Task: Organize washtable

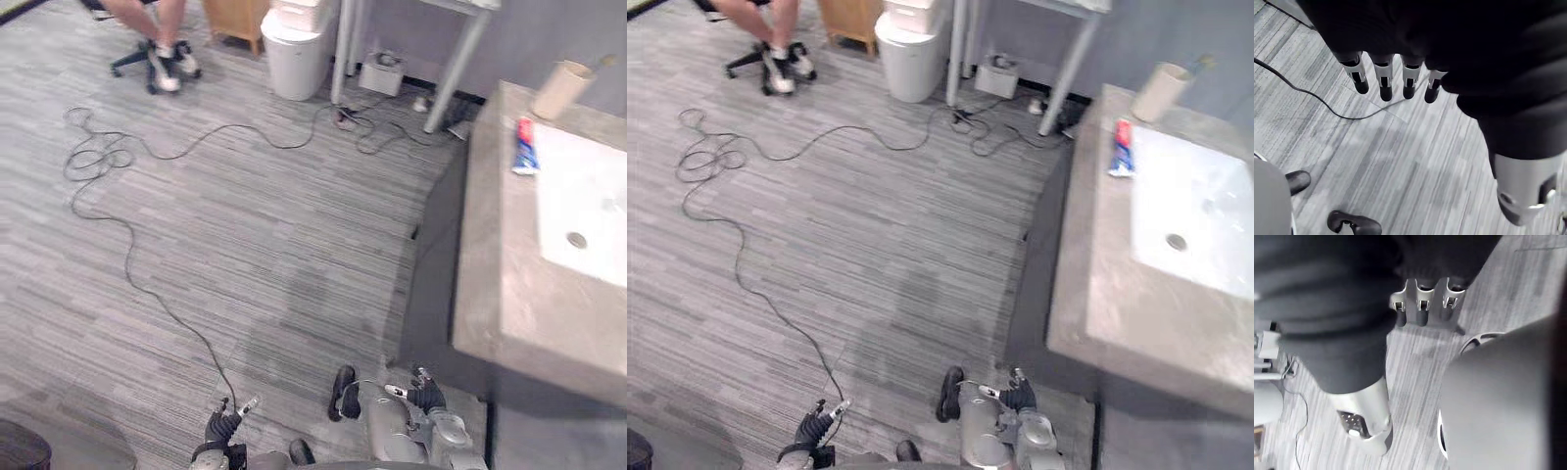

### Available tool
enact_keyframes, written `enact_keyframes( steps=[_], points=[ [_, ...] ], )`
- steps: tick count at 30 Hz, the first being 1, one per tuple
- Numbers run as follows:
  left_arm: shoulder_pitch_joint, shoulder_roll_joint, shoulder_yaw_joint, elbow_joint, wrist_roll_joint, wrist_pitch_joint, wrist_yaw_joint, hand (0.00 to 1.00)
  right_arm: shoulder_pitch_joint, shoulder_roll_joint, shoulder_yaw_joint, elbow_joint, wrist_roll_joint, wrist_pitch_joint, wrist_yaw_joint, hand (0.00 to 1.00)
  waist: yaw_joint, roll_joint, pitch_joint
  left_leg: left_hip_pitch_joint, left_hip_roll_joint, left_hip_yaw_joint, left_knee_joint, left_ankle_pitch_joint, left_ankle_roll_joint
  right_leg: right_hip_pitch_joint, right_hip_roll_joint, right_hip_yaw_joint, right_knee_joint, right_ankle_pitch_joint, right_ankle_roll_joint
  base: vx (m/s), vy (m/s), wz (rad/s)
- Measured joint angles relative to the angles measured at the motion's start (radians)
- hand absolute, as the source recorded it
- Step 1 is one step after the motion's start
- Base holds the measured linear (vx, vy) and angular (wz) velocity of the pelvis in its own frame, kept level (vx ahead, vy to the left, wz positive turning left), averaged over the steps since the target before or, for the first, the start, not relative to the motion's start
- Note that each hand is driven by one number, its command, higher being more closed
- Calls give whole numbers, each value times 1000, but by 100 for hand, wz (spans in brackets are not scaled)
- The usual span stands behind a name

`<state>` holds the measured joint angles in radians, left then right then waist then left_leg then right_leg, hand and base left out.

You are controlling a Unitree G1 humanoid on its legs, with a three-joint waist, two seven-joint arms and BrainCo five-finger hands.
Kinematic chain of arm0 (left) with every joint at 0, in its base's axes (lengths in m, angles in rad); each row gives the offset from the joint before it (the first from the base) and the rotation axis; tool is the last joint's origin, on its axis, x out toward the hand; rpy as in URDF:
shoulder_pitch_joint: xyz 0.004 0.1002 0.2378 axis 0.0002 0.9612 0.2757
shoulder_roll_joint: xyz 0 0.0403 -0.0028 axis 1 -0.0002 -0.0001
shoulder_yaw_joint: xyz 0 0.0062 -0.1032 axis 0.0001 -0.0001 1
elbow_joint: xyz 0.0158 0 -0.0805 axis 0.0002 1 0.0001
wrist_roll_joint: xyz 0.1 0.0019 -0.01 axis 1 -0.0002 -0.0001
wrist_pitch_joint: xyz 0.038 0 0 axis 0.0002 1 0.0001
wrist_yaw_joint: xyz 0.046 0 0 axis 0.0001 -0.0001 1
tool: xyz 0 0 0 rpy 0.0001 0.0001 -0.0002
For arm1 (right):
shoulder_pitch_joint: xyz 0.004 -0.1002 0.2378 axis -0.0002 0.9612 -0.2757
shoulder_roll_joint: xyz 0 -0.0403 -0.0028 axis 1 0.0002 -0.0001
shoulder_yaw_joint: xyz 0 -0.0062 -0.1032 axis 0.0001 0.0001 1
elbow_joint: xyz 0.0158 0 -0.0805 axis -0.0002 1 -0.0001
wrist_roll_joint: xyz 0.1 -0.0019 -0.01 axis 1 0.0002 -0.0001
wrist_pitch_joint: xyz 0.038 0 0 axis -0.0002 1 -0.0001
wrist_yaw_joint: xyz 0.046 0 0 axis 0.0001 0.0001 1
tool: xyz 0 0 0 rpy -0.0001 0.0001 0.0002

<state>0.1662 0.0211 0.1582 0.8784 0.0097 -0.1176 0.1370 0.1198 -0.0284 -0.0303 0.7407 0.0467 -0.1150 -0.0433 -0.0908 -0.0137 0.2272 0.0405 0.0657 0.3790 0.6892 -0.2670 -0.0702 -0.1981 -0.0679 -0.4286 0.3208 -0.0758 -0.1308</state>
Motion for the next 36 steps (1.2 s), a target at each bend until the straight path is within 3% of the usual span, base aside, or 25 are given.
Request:
enact_keyframes(
  steps=[1,2,4,7,9,10,12,14,15,17,18,19,21,22,23,24,25,26,27,28,29,30,32,33,36],
  points=[
    [3,-23,13,-19,2,-3,0,0,-9,-9,-1,-16,2,6,-1,0,24,38,12,-58,113,35,204,-23,14,58,55,42,-23,-28,-9,538,45,-83],
    [3,-27,12,-27,5,-3,-1,0,-9,-6,-2,-14,2,7,-1,0,30,40,13,-69,142,41,239,-29,20,83,66,59,-27,-39,-10,603,61,-103],
    [2,-20,12,-44,20,-8,-1,0,-4,17,-5,4,17,5,-6,0,49,11,10,-117,180,12,193,-50,17,168,63,123,-59,-52,14,447,45,-79],
    [-7,-15,12,-55,31,-14,0,0,-6,35,-10,18,29,5,-15,0,61,-3,6,-194,178,-93,6,-49,9,220,48,181,-105,-49,43,405,143,-67],
    [-22,-16,8,-53,37,-13,-1,0,1,43,-14,21,45,4,-18,0,80,-3,6,-223,167,-192,-186,-22,-28,246,27,215,-116,-59,90,279,273,-62],
    [-30,-18,-1,-35,45,-10,0,0,8,39,-15,16,62,-3,-18,0,80,9,1,-217,168,-247,-324,70,-49,265,17,236,-106,-90,146,248,353,-46],
    [-36,-18,1,-22,44,-9,-1,0,17,45,-26,13,64,-7,-17,0,81,18,-10,-208,169,-247,-297,154,-25,270,5,264,-69,-125,182,226,368,-44],
    [-51,19,0,-22,63,-4,-1,0,52,83,-37,-5,65,-8,-10,0,98,-49,-19,-173,129,-163,-255,76,0,245,-67,312,18,-167,226,260,405,-77],
    [-59,31,0,-21,65,0,-1,0,57,93,-19,-10,64,-5,4,0,111,-76,-17,-139,121,-108,-251,32,15,200,-99,322,105,-166,223,178,321,-109],
    [-58,44,-3,-18,81,5,0,0,54,93,3,-12,64,-2,19,0,116,-95,-15,-87,116,-28,-255,-5,26,107,-142,311,274,-148,192,94,231,-128],
    [-60,60,-25,-5,91,12,0,0,52,93,-1,-17,64,-5,26,0,101,-108,-13,-40,102,14,-274,-25,33,48,-181,272,398,-150,177,141,285,-123],
    [-66,68,-40,17,104,20,-2,0,52,93,-11,-10,64,-12,27,0,85,-112,-13,11,88,59,-317,-30,37,16,-203,227,456,-172,178,179,263,-88],
    [-73,68,-38,45,109,32,-2,0,29,84,-15,20,60,-17,27,0,65,-103,-16,82,72,114,-400,-27,31,-20,-196,133,428,-194,179,480,226,-121],
    [-73,65,-61,95,37,32,-7,0,-45,30,-13,68,8,-16,22,0,15,-44,4,169,100,215,-491,-10,-6,-138,-33,-96,108,-104,98,1009,210,-154],
    [-68,64,-79,96,30,30,-11,0,-28,17,-15,74,-10,-15,22,0,9,-42,4,218,87,197,-513,-19,-45,-127,22,-90,-16,3,59,1035,143,-112],
    [-66,64,-79,96,29,26,-16,0,-12,11,-15,76,-11,-15,21,0,5,-46,2,240,80,188,-513,-33,-67,-101,32,-90,-69,76,22,617,-1,-8],
    [-71,47,-65,105,28,23,-24,0,-17,11,-47,77,0,-22,24,0,5,-23,3,256,100,172,-451,-58,-107,-103,48,-105,-5,63,-80,509,-45,-22],
    [-67,40,-56,96,19,21,-27,0,-18,8,-55,73,-8,-17,21,0,2,-15,6,236,147,132,-285,-38,-138,-66,50,-113,28,-17,-82,497,-81,-40],
    [-69,26,-45,92,8,23,-28,0,-15,4,-64,65,-8,-14,23,0,5,-2,16,215,186,106,-162,-11,-134,-27,70,-100,25,-33,-83,415,-93,-58],
    [-57,8,-37,70,-2,22,-28,0,-10,-1,-71,56,-8,-10,22,0,12,26,17,171,247,62,22,63,-100,29,109,-75,-4,-51,-84,512,-100,-81],
    [-47,-6,-30,37,-3,17,-29,0,-4,-3,-80,51,-2,-6,15,0,24,43,16,96,290,11,219,49,-97,84,137,-41,-17,-73,-89,802,-165,-122],
    [-46,-6,-36,-7,-3,-5,-29,0,7,15,-79,52,8,9,10,0,25,12,16,-36,294,-18,291,36,-112,186,138,24,-89,-79,-85,884,-176,-117],
    [-49,-1,-36,-27,-3,-9,-29,0,26,26,-80,48,26,9,2,0,44,-11,21,-103,263,-31,145,24,-92,275,138,104,-155,-81,-57,564,-98,-106],
    [-50,-2,-36,-29,-3,-10,-28,0,30,26,-80,46,28,10,2,0,50,-10,20,-116,253,-42,103,22,-88,291,138,128,-161,-88,-46,446,43,-118],
    [-50,-6,-36,-36,-3,-13,-27,0,42,39,-81,12,34,12,-1,0,55,-8,20,-177,155,-227,-134,23,-88,354,138,260,-155,-118,8,362,146,-117]
  ],
)
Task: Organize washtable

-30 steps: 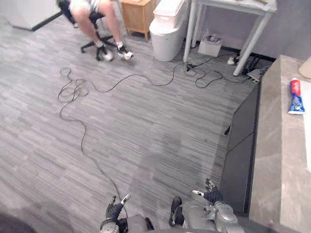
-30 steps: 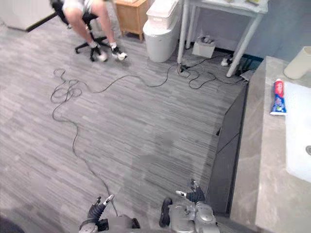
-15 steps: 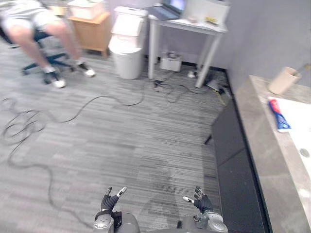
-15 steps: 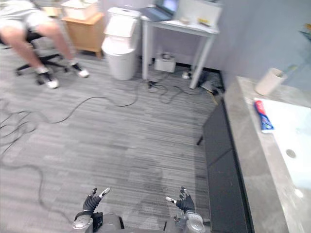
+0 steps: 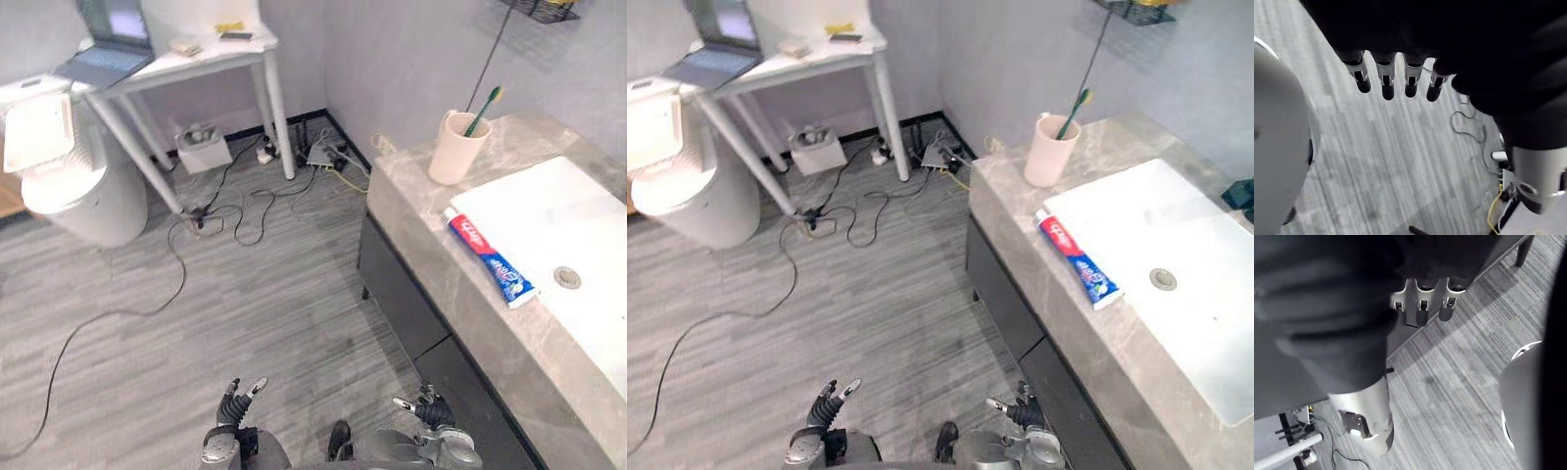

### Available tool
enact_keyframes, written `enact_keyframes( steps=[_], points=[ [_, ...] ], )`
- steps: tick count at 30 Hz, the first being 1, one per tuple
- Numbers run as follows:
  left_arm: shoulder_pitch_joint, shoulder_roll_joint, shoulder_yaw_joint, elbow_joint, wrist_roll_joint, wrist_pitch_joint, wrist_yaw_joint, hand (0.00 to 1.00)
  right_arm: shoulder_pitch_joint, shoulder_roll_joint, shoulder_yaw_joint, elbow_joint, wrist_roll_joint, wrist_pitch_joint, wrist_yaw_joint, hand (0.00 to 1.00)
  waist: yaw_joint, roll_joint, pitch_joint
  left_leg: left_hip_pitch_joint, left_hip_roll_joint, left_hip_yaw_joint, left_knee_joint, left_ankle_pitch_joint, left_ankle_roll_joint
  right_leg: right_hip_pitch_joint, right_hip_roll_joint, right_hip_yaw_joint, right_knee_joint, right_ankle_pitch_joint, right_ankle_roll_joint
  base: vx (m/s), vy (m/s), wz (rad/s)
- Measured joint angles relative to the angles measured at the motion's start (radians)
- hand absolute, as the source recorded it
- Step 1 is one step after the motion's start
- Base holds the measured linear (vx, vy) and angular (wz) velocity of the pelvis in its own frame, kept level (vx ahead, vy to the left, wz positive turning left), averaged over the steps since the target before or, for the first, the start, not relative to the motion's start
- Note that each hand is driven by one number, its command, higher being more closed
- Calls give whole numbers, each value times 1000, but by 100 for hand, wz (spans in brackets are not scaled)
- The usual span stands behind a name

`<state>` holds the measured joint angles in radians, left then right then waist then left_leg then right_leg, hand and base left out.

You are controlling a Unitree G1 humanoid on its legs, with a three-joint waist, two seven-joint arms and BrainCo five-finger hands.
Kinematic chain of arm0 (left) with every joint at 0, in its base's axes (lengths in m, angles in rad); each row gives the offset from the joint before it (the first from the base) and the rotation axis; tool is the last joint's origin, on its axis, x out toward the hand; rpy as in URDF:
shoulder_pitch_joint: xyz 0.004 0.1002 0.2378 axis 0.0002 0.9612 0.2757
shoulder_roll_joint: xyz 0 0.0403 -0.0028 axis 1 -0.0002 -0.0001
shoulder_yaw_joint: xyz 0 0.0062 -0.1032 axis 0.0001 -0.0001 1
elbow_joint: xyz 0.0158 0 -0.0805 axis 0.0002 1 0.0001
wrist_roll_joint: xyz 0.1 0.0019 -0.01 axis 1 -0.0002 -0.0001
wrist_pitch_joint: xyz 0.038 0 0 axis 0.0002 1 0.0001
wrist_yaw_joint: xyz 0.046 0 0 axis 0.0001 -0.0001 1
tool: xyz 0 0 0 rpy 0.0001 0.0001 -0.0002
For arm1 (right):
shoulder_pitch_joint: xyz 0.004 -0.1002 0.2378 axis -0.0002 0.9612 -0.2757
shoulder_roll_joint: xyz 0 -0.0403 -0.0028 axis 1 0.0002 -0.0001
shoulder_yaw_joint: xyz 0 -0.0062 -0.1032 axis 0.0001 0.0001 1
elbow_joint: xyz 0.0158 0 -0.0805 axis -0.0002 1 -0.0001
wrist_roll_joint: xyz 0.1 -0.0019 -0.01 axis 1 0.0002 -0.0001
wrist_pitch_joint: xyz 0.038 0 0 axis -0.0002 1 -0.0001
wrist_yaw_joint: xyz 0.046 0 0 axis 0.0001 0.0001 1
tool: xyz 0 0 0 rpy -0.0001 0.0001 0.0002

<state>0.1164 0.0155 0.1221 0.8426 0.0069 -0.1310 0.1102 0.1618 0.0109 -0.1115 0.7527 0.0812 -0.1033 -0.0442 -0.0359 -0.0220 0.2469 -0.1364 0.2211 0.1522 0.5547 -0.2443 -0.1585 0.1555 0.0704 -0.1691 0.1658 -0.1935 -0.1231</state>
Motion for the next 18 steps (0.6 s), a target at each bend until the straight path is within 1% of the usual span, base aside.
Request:
enact_keyframes(
  steps=[1,2,3,4,5,6,7,8,9,10,11,12,13,14,15,16,17,18],
  points=[
    [0,-2,0,-2,0,-6,1,0,-1,2,2,-8,0,-1,-1,0,5,1,-1,-23,-42,-99,-53,2,-3,1,0,61,22,-14,24,306,228,-138],
    [0,-2,0,-5,-1,-6,1,0,-1,2,3,-10,0,-1,-1,0,7,2,-1,-28,-59,-139,-78,3,-5,0,-1,91,33,-22,39,235,208,-142],
    [0,-4,-3,-6,-5,-6,2,0,1,1,4,-12,0,-2,-2,0,13,7,-4,-25,-79,-187,-125,11,0,-3,0,136,53,-39,66,294,289,-151],
    [3,-10,-6,-1,-12,-6,2,0,9,-9,4,-15,0,-4,-5,0,15,25,-15,-22,-81,-215,-183,45,15,-8,9,193,83,-68,107,345,401,-195],
    [3,-15,-4,17,-14,-5,1,0,23,-19,4,-18,-1,-3,-9,0,16,48,-32,-20,-70,-218,-164,96,40,-25,22,249,132,-111,121,340,429,-178],
    [1,-2,0,19,-14,-4,2,0,26,-7,8,-11,0,2,-10,0,24,29,-38,-13,-69,-169,-138,75,48,-36,7,285,166,-133,129,252,363,-173],
    [8,12,1,25,-14,-3,4,0,43,6,12,-9,-1,3,-9,0,26,3,-58,9,-73,-99,-130,40,67,-69,-21,325,234,-158,166,186,255,-140],
    [15,21,2,27,-15,-5,5,0,45,22,12,-9,-1,4,-9,0,26,-20,-74,29,-77,-46,-138,26,81,-103,-43,318,290,-162,173,204,332,-158],
    [18,30,3,27,-15,-6,5,0,59,37,12,-10,-1,3,-7,0,25,-38,-84,57,-81,12,-148,9,98,-156,-77,255,369,-157,189,126,264,-122],
    [17,33,3,27,-16,-4,6,0,62,40,11,-12,-3,3,-3,0,23,-43,-85,76,-81,42,-155,-2,107,-178,-99,211,406,-152,197,98,246,-138],
    [16,34,3,27,-16,-4,7,0,62,39,11,-13,-5,3,3,0,26,-48,-86,121,-79,106,-173,-16,115,-218,-159,87,486,-152,196,43,164,-137],
    [18,34,2,34,-18,-1,7,0,59,34,9,-13,-11,2,5,0,24,-46,-85,159,-77,164,-195,-28,122,-241,-231,-44,539,-154,183,21,195,-149],
    [19,34,0,40,-21,3,7,0,60,31,7,-12,-14,0,5,0,22,-43,-87,189,-74,205,-220,-28,116,-250,-275,-137,545,-157,172,21,183,-115],
    [18,34,0,47,-29,5,6,0,60,28,8,-7,-14,-3,5,0,20,-40,-88,208,-72,228,-238,-25,112,-252,-294,-188,529,-159,168,52,150,-110],
    [17,34,-3,64,-38,10,5,0,50,16,7,10,-20,-5,5,0,16,-31,-94,238,-62,268,-272,-18,100,-260,-302,-256,473,-159,169,156,84,-100],
    [13,35,-10,80,-39,12,5,0,35,2,8,23,-25,-5,5,0,6,-24,-96,254,-54,290,-298,-11,91,-273,-290,-276,411,-157,172,221,26,-94],
    [7,40,-31,102,-41,14,3,0,10,-6,7,42,-35,-5,5,0,-15,-15,-95,255,-38,310,-313,-2,78,-294,-259,-285,311,-129,166,220,-42,-55],
    [-1,50,-54,123,-42,16,1,0,-1,-9,7,53,-36,-5,4,0,-26,-12,-94,256,-35,314,-317,2,71,-292,-234,-284,229,-12,129,248,-73,-30]
  ],
)
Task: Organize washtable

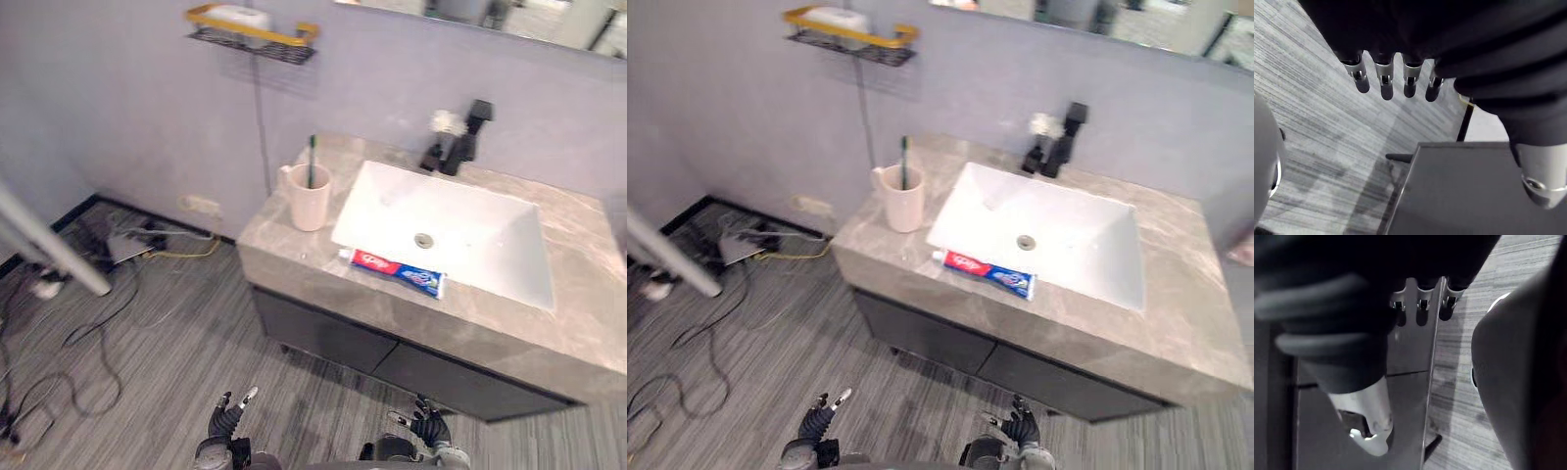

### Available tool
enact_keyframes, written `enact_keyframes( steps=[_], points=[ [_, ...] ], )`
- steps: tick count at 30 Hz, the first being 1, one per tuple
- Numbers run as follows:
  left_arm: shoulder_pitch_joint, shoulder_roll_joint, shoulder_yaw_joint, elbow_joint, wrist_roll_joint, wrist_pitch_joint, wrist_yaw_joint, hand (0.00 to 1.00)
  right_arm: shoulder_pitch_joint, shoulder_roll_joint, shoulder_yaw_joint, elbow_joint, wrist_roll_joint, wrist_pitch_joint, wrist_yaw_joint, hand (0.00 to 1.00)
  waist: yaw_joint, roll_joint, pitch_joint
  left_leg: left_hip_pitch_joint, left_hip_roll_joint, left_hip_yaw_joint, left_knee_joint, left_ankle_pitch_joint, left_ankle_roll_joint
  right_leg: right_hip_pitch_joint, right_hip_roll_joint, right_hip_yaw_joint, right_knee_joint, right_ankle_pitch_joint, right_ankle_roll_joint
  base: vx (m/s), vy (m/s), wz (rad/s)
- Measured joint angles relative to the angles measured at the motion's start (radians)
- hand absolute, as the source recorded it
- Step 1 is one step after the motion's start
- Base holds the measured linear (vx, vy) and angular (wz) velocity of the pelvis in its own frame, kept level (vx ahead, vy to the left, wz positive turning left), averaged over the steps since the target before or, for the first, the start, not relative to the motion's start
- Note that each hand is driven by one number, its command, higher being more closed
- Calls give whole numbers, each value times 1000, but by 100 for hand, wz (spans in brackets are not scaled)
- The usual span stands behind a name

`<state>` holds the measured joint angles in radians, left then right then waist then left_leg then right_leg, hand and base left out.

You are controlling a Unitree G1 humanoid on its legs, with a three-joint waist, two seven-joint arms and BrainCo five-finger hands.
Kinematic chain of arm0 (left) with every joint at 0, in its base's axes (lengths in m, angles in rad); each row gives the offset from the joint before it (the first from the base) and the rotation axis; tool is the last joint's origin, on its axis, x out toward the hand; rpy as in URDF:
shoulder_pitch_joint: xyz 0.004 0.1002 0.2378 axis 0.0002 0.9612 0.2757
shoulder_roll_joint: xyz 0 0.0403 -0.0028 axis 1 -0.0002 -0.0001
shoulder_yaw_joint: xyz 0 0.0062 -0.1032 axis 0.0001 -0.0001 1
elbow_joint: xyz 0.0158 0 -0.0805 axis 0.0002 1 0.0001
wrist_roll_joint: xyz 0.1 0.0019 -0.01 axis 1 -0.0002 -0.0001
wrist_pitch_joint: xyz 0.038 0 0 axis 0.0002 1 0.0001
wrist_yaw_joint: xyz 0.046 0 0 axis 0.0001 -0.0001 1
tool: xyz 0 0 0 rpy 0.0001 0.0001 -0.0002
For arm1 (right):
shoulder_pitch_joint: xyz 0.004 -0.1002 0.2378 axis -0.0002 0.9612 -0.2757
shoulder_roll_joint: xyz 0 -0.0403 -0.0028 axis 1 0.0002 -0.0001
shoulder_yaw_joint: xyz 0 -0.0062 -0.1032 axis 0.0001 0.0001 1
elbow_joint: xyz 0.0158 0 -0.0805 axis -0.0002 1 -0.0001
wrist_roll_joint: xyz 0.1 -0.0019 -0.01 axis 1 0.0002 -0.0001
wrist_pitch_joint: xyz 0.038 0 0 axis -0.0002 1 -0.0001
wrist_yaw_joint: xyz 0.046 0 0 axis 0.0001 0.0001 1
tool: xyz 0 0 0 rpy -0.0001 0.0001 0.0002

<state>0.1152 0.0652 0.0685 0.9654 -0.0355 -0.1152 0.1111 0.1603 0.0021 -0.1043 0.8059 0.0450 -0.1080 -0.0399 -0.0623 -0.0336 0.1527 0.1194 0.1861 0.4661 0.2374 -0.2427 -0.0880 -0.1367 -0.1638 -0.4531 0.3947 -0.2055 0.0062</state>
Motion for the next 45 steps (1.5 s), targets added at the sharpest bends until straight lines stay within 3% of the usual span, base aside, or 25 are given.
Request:
enact_keyframes(
  steps=[1,3,4,6,7,9,10,11,12,14,16,18,30,32,33,38,45],
  points=[
    [-13,4,-12,25,0,6,-3,0,-6,-2,-4,11,-1,-1,-1,0,-7,18,0,12,9,-13,-17,9,-11,28,32,-6,-36,40,-25,226,-52,-22],
    [-15,-21,-19,25,4,10,-3,0,-7,-23,-18,12,-3,-2,-1,0,-6,48,3,54,8,-36,-67,60,-19,69,53,-1,-74,47,-38,347,-171,-9],
    [-17,-60,-14,-41,8,7,-3,0,5,-21,-37,10,-7,2,-3,0,25,56,15,-23,82,-64,260,79,-27,224,82,-16,-209,37,-20,388,-233,2],
    [-5,-63,-5,-55,8,-3,-3,0,5,-19,-40,11,-7,4,-5,0,27,59,14,-55,119,-83,365,51,-26,258,93,3,-231,37,-21,205,-56,-15],
    [-6,-63,-5,-56,8,-3,-3,0,3,-18,-40,10,-7,4,-5,0,27,57,15,-62,110,-89,358,31,-24,259,92,18,-236,37,-21,118,124,-46],
    [-15,-64,4,-66,7,-4,-1,0,-10,-10,-46,14,-7,7,-8,0,42,43,23,-95,38,-181,260,-26,-4,256,74,69,-249,51,1,91,181,-61],
    [-18,-63,3,-72,7,-7,1,0,-6,-8,-45,25,-7,6,-12,0,53,33,28,-95,-13,-253,141,-20,-1,253,58,96,-243,59,16,31,168,-58],
    [-17,-67,3,-72,7,-8,1,0,-5,-11,-46,28,-7,6,-14,0,53,38,25,-92,-26,-286,67,18,-1,253,60,105,-245,63,24,31,201,-66],
    [-18,-74,11,-70,7,-7,1,0,-4,-12,-45,32,-7,9,-21,0,54,42,11,-82,-37,-293,19,46,5,257,65,132,-268,76,53,63,194,-41],
    [-17,-61,13,-67,7,-5,0,0,13,15,-44,23,-7,6,-21,0,50,14,-1,-70,-65,-267,1,49,10,253,41,158,-295,92,70,90,200,-37],
    [-17,-53,12,-65,8,-4,0,0,28,36,-44,22,-6,7,-23,0,52,-15,-15,-57,-81,-248,-3,49,11,255,24,174,-298,98,75,46,149,-28],
    [-16,-53,12,-61,9,-3,0,0,32,44,-44,22,-6,6,-22,0,53,-22,-20,-22,-91,-223,-24,48,12,261,17,194,-300,99,76,9,77,-33],
    [0,-101,24,-48,30,-4,1,0,27,2,-48,40,25,2,-22,0,49,41,-43,66,-92,-193,-134,82,22,278,41,233,-311,104,84,-31,-14,-11],
    [1,-101,24,-43,31,-4,1,0,24,1,-48,52,26,2,-22,0,49,31,-45,71,-95,-194,-147,88,23,280,41,232,-313,104,84,-18,-9,1],
    [1,-92,53,-25,32,-6,1,0,2,12,-84,112,46,2,-21,0,51,38,-40,103,-114,-207,-194,96,29,323,40,232,-378,127,82,0,0,0],
    [1,-92,50,-25,32,-5,1,0,1,11,-84,112,48,1,-20,0,51,35,-38,103,-114,-208,-194,96,29,323,40,231,-378,127,82,0,0,0],
    [-12,-78,-11,-30,-18,-6,0,0,-17,-14,-80,164,214,-3,59,0,55,29,-28,88,-116,-220,-203,100,31,325,41,205,-404,132,88,8,-7,6]
  ],
)
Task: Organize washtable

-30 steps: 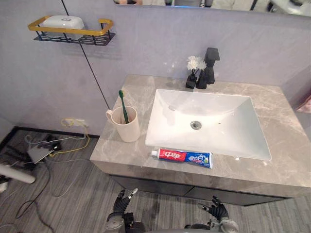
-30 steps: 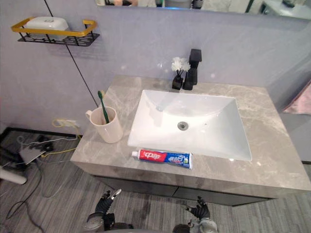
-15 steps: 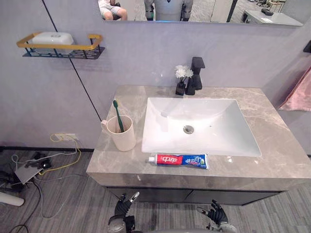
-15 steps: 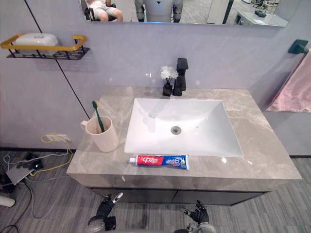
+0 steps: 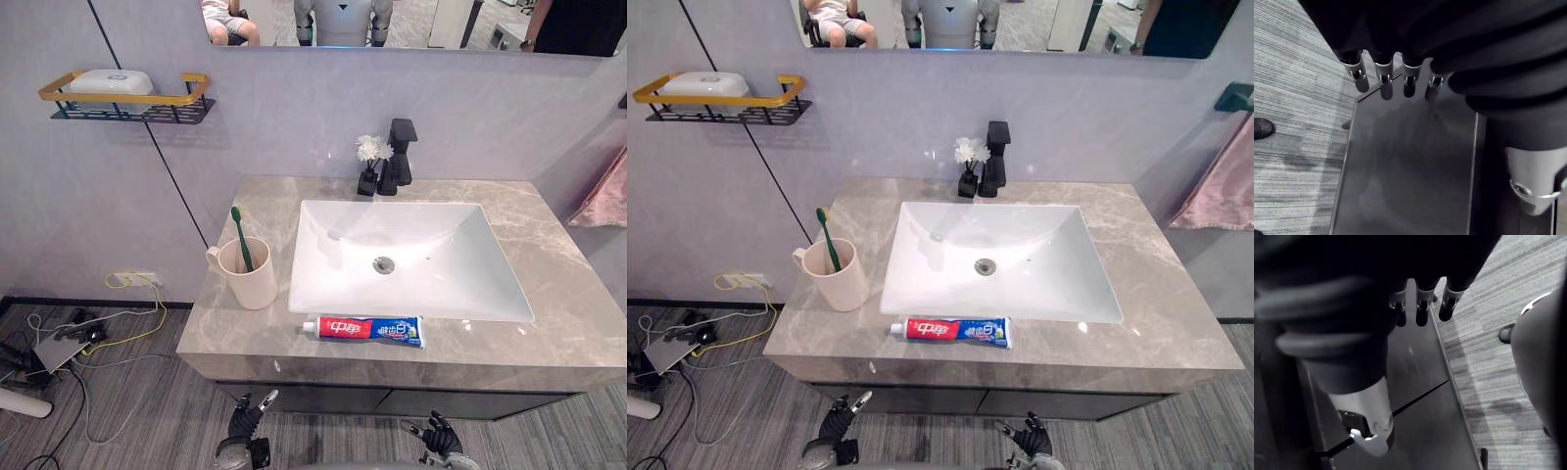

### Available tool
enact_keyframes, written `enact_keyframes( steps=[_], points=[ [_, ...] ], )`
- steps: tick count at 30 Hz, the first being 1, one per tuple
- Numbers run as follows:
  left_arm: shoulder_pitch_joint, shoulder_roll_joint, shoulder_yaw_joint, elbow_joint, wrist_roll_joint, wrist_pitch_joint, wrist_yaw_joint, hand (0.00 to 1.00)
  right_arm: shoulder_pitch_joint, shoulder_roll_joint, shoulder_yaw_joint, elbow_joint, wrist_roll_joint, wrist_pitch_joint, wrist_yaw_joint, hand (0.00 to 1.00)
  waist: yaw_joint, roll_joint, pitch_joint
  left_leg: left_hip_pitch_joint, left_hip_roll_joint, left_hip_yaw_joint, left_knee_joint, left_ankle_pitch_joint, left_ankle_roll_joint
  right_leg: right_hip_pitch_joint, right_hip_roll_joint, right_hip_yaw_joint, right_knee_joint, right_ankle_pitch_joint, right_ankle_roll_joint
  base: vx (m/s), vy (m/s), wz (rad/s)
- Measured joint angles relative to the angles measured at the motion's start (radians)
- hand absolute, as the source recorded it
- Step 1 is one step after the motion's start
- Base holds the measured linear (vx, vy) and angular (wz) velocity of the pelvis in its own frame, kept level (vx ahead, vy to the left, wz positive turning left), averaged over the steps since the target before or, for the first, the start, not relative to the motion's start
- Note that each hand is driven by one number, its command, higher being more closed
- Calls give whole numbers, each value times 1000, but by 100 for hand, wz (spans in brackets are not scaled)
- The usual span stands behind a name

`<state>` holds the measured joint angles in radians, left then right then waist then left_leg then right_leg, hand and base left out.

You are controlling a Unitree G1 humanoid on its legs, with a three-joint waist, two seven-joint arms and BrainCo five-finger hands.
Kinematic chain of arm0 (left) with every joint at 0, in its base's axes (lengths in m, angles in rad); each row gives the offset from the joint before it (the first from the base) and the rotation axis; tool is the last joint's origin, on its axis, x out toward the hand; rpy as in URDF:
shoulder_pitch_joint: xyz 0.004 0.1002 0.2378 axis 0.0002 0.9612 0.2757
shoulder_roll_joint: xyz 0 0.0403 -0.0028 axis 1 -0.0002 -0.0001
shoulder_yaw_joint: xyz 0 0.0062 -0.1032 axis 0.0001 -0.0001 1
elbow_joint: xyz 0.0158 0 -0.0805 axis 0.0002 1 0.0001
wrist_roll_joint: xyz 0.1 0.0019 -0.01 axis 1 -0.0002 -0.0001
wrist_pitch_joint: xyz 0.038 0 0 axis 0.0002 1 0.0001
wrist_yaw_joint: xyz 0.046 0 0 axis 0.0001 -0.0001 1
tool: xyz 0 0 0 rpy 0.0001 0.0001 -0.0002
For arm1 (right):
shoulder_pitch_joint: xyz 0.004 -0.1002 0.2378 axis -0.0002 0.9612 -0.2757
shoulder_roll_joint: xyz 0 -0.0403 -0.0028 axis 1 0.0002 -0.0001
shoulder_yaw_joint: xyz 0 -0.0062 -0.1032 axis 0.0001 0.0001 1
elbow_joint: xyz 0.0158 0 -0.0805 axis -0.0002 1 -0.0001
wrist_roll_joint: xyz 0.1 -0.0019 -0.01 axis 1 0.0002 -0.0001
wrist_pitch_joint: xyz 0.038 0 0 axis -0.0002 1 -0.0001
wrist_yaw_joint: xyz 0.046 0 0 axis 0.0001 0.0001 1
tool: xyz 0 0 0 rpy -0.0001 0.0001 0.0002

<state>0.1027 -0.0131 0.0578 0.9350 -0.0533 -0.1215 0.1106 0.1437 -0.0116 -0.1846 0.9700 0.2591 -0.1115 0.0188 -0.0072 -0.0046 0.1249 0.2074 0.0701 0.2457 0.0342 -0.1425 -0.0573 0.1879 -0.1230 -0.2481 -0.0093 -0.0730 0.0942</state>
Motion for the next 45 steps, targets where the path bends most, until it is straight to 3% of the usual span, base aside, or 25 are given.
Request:
enact_keyframes(
  steps=[6,11,18,27,29,34,36,45],
  points=[
    [-22,8,-46,0,-92,-3,-1,0,-25,-16,18,45,127,-6,50,0,-3,-5,32,-25,-6,-24,-29,18,-2,17,4,-43,-69,28,1,61,-25,15],
    [-24,19,-29,-2,-119,-7,2,0,-36,-17,16,66,134,-12,49,0,-2,-16,39,-17,-11,-26,-21,18,-2,46,-2,-68,-82,30,0,69,-12,11],
    [21,27,112,-82,-172,-9,21,0,-35,-15,-7,68,129,-10,48,0,22,-19,41,-21,-21,-52,20,18,-2,73,-33,-116,-71,33,5,35,-11,12],
    [75,78,273,-265,-169,-21,60,0,-41,-37,-35,73,91,4,46,0,30,-16,42,-62,-23,-111,52,21,2,72,-38,-196,-45,33,5,-9,-33,22],
    [76,77,295,-310,-168,-20,68,0,-39,-46,-35,74,84,5,46,0,48,-12,44,-68,-23,-120,52,24,6,71,-37,-210,-44,33,5,-55,-39,17],
    [102,74,321,-469,-135,-21,90,0,-44,-64,-34,75,74,6,45,0,56,-5,47,-90,-31,-163,49,43,14,70,-39,-248,-43,33,5,-87,-25,24],
    [116,62,344,-576,-127,-20,103,0,-47,-76,-33,74,52,6,45,0,78,7,53,-90,-31,-165,47,43,15,69,-39,-249,-43,33,5,-137,-4,2],
    [141,53,298,-1026,-80,-44,113,0,-46,-81,0,76,44,7,48,0,81,28,43,-95,-38,-220,-19,101,11,67,-33,-307,-54,39,4,-159,-8,20]
  ],
)
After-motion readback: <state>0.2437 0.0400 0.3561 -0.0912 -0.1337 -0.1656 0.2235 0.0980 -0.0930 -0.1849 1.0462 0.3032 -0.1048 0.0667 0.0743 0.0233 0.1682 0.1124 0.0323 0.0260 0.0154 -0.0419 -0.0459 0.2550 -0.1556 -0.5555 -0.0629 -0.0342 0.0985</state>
